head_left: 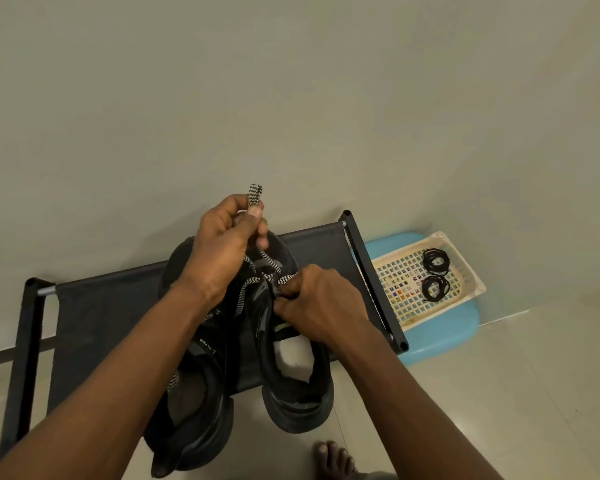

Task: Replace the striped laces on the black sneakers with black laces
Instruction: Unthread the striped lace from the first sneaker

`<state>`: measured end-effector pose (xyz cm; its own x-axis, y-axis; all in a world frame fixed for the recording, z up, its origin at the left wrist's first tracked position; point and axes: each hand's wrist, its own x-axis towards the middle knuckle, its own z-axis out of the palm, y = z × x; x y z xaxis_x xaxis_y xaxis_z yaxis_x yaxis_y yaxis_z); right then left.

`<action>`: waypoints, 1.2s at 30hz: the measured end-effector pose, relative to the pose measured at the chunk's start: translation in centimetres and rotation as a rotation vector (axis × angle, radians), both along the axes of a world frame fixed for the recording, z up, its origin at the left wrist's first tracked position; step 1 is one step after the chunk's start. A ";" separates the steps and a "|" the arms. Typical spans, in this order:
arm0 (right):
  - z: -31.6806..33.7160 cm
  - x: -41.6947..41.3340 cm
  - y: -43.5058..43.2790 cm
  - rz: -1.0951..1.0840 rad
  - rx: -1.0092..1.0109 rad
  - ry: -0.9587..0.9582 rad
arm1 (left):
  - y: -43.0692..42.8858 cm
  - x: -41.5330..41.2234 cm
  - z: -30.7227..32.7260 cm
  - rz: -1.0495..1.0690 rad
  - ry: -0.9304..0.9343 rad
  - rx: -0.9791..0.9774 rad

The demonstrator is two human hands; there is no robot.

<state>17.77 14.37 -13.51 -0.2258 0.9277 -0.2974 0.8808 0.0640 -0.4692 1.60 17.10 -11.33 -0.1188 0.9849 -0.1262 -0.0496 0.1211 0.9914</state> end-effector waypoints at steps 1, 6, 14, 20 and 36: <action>-0.1 -0.1 0.0 0.000 0.004 -0.001 | 0.0 -0.3 -0.4 -0.051 0.164 -0.008; 0.0 -0.3 0.0 0.007 0.012 -0.012 | -0.3 -0.9 -1.3 -0.440 0.996 -0.066; 0.2 -0.5 -0.3 0.014 0.029 -0.021 | -0.3 0.3 -1.1 -0.432 1.453 0.027; 0.7 0.1 0.0 0.022 -0.011 -0.007 | -1.0 0.9 -3.0 -0.352 1.539 0.167; 0.8 0.6 0.2 -0.017 -0.065 0.020 | -1.9 1.0 0.5 0.149 0.670 0.309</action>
<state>18.33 14.59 -12.71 -0.2169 0.9102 -0.3529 0.8718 0.0179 -0.4896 2.59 15.24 -10.81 -0.2073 0.9313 0.2994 0.5825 -0.1284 0.8026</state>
